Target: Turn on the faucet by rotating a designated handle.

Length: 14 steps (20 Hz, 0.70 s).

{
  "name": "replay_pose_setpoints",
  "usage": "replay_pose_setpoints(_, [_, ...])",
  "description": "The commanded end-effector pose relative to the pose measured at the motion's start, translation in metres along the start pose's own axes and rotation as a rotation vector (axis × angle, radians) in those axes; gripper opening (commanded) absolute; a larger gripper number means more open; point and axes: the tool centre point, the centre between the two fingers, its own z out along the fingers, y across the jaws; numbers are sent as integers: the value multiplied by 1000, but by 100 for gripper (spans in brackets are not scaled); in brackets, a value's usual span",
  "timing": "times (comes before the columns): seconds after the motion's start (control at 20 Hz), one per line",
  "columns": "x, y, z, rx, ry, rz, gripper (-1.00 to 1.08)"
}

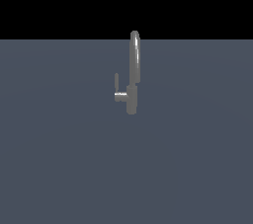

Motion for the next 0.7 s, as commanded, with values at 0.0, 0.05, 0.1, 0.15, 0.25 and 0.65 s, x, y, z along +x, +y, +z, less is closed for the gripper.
replay_pose_setpoints(0.0, [2, -6, -12, -16, 41, 49, -100])
replay_pose_setpoints(0.05, [4, -8, -17, -24, 60, 71, -100])
replay_pose_setpoints(0.1, [5, -11, -23, -32, 79, 94, -100])
replay_pose_setpoints(0.15, [6, -15, -28, -40, 99, 119, -100])
replay_pose_setpoints(0.25, [9, -23, -39, -58, 141, 169, -100])
replay_pose_setpoints(0.65, [23, -60, -71, -130, 297, 357, -100])
